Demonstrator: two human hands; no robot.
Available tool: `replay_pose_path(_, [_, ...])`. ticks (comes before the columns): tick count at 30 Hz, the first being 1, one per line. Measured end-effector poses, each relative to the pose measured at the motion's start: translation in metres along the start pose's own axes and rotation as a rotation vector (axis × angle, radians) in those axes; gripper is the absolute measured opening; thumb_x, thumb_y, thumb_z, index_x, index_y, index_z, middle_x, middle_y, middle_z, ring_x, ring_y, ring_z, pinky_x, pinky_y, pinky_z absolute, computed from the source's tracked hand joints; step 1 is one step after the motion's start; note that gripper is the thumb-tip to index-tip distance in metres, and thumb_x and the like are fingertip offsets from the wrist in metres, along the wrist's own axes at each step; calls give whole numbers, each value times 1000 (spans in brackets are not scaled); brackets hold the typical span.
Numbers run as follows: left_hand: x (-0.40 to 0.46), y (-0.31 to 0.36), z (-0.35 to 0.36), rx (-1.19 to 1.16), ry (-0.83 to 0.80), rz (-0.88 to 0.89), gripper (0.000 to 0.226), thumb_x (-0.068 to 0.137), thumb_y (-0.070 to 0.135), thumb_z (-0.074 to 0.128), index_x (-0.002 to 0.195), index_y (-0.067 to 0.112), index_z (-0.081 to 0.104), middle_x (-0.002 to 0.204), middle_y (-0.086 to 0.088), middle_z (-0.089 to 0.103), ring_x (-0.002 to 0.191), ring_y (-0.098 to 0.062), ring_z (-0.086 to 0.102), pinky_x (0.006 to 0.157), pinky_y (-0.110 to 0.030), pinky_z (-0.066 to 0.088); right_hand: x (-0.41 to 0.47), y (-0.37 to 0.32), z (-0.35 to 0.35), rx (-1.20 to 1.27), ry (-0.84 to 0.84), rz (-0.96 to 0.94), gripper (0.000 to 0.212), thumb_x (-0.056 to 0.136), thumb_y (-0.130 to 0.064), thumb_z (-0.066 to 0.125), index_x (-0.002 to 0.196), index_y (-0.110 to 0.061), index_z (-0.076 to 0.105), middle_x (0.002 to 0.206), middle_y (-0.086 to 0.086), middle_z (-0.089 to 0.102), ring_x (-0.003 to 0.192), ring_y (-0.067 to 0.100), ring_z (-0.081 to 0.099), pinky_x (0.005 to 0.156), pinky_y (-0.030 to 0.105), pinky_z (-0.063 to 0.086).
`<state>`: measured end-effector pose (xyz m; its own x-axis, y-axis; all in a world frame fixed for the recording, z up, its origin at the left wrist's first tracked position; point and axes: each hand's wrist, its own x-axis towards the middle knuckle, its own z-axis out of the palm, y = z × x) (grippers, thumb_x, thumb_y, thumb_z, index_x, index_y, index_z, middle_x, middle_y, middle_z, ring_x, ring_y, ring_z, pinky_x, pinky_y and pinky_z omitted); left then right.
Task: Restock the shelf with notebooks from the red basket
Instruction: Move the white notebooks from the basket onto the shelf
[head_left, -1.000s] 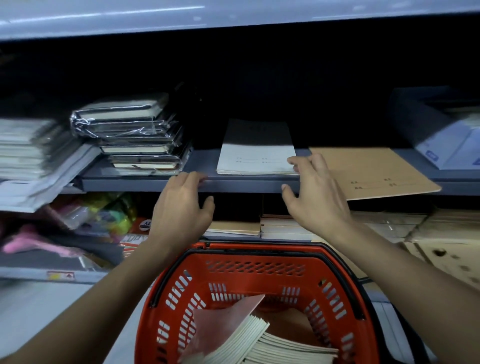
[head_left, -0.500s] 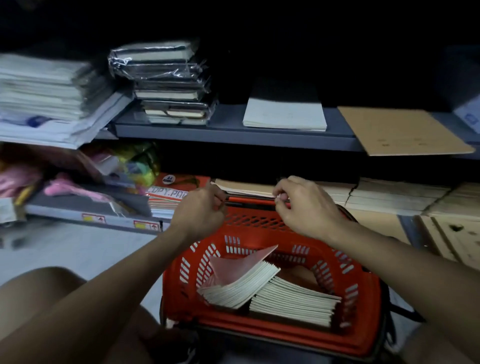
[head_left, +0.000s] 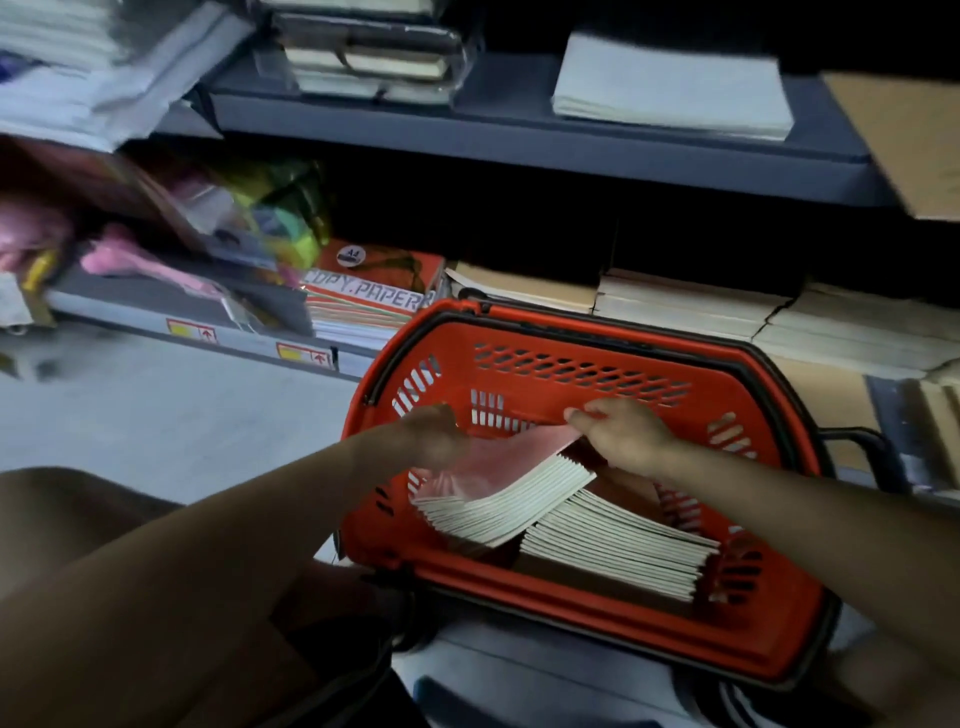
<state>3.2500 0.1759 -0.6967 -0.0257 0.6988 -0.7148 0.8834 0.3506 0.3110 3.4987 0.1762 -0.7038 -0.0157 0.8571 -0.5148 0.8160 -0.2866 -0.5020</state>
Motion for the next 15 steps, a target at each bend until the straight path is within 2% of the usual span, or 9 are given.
replay_pose_path(2, [11,-18,6,-74,-48,-42,29,98,22,58,113,2,71,95,-9,65,84,-24,61,75,-30,48,6,5,12,129,-28,50,51,99,-59,57,123,-16,73,93,8,75,76,23,68,80,42,58])
replay_pose_path(3, [17,-26,9,-125,-80,-65,31,96,25,58,110,2,72,94,-10,67,84,-25,62,74,-32,48,9,7,16,167,-47,69,48,100,-55,59,114,-13,75,87,14,76,66,23,64,70,43,56])
replay_pose_path(5, [25,-38,16,-237,-136,-125,30,94,34,60,104,9,71,92,-12,68,87,-29,67,72,-31,48,10,7,21,197,-65,89,41,100,-43,64,104,-4,77,85,20,76,60,22,60,62,40,48])
replay_pose_path(8, [33,-42,21,-452,-187,-255,36,92,44,63,116,16,60,97,-16,65,98,-31,67,78,-32,52,8,1,22,169,-54,123,35,96,-29,68,88,4,73,65,10,62,57,20,53,58,31,38])
replay_pose_path(10, [32,-37,19,-486,-217,-284,40,93,37,66,122,12,58,95,-22,63,92,-30,67,76,-30,54,5,-4,22,150,-54,145,31,97,-25,67,72,-7,69,59,4,55,54,19,50,55,29,35])
replay_pose_path(11, [33,-36,19,-471,-203,-279,38,92,32,67,122,10,59,102,-25,63,96,-31,68,78,-31,55,2,-8,21,144,-62,146,33,98,-23,67,68,-11,64,57,2,54,54,18,51,55,30,36])
replay_pose_path(13, [34,-34,19,-441,-152,-265,35,88,26,72,117,10,60,111,-21,66,103,-33,68,79,-34,56,-1,-13,20,149,-79,136,28,99,-23,67,76,-6,70,69,8,68,66,23,66,64,34,49])
replay_pose_path(14, [34,-33,20,-440,-127,-260,34,86,23,76,112,9,60,110,-17,67,102,-32,69,78,-36,56,-3,-16,20,152,-78,135,25,99,-23,67,90,-1,76,86,13,76,82,27,73,76,38,57])
replay_pose_path(15, [33,-31,20,-440,-105,-254,32,83,20,79,105,7,61,105,-16,68,97,-31,71,79,-37,57,-5,-19,19,161,-71,143,26,99,-24,68,103,-1,77,102,16,78,95,29,74,87,40,58])
